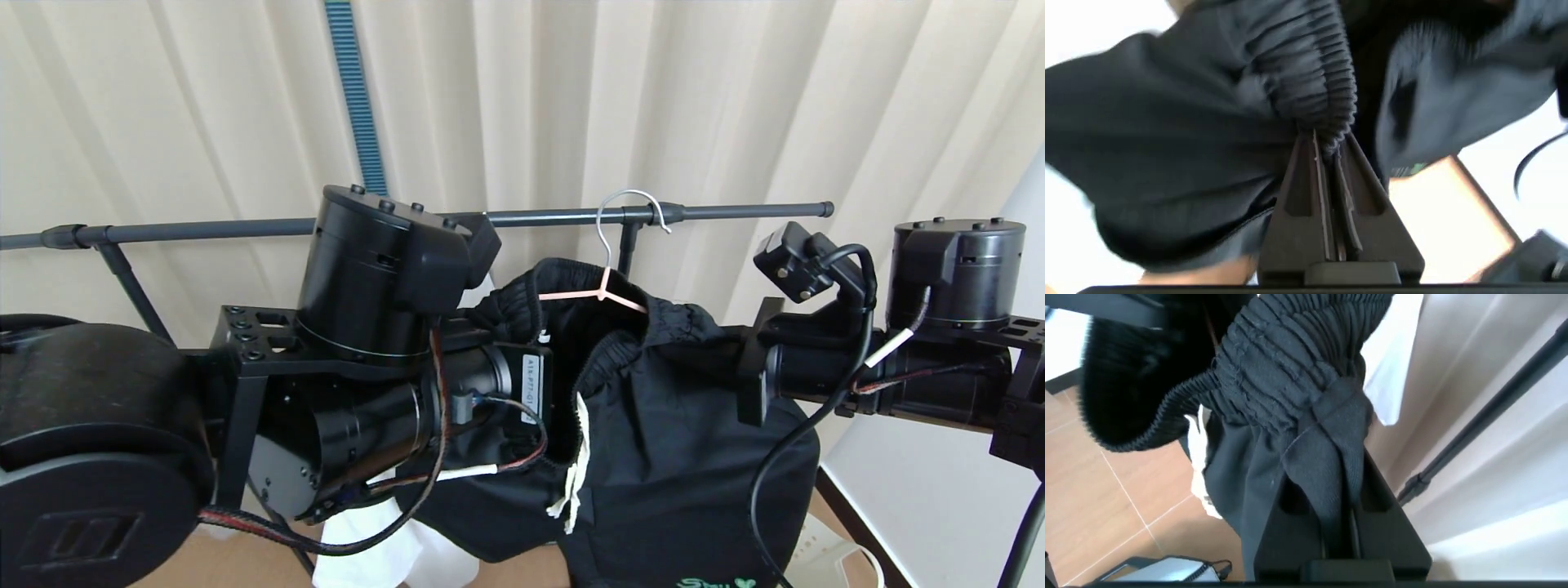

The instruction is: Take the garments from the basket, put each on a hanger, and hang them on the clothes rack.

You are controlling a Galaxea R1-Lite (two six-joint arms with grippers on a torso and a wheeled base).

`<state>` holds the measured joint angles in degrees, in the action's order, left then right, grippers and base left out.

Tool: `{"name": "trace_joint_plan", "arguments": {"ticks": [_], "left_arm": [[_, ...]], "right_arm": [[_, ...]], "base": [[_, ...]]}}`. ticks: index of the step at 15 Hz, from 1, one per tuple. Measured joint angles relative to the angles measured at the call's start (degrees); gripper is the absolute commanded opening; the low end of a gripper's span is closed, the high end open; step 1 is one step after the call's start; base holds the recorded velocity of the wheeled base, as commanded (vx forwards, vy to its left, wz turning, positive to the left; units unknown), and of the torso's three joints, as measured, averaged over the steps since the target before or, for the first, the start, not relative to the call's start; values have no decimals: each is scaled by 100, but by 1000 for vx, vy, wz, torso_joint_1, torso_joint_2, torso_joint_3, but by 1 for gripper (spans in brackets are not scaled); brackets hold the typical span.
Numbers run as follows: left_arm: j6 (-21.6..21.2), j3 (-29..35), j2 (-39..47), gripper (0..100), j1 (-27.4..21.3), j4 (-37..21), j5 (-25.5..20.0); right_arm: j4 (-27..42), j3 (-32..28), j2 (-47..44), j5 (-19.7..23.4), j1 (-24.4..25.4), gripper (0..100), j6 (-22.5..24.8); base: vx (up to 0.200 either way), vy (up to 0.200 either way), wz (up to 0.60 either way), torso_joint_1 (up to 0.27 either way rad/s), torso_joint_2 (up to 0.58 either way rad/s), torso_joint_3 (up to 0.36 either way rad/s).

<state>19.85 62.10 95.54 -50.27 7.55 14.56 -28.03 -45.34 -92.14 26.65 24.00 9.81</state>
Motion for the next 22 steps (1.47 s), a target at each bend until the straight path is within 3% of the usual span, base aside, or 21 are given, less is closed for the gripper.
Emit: {"name": "trace_joint_plan", "arguments": {"ticks": [5, 10, 14, 15, 22], "left_arm": [[27, 132, 322, 0, 6, 307, 50], [18, 258, 449, 0, 9, 347, 57], [12, 323, 625, 0, 15, 580, 129], [10, 344, 664, 100, 26, 589, 132], [-20, 377, 785, 100, -2, 584, 329]], "right_arm": [[-523, 280, 0, 373, -105, 0, 0], [-550, 385, 63, 892, -300, 0, 0], [-555, 446, 145, 980, -352, 0, 6], [-555, 450, 156, 980, -352, 0, 6], [-791, 529, 160, 991, -356, 0, 9]], "base": [[0, 0, 0, 0, 0, 0], [0, 0, 0, 0, 0, 0], [0, 0, 0, 0, 0, 0], [0, 0, 0, 0, 0, 0], [0, 0, 0, 0, 0, 0]]}}
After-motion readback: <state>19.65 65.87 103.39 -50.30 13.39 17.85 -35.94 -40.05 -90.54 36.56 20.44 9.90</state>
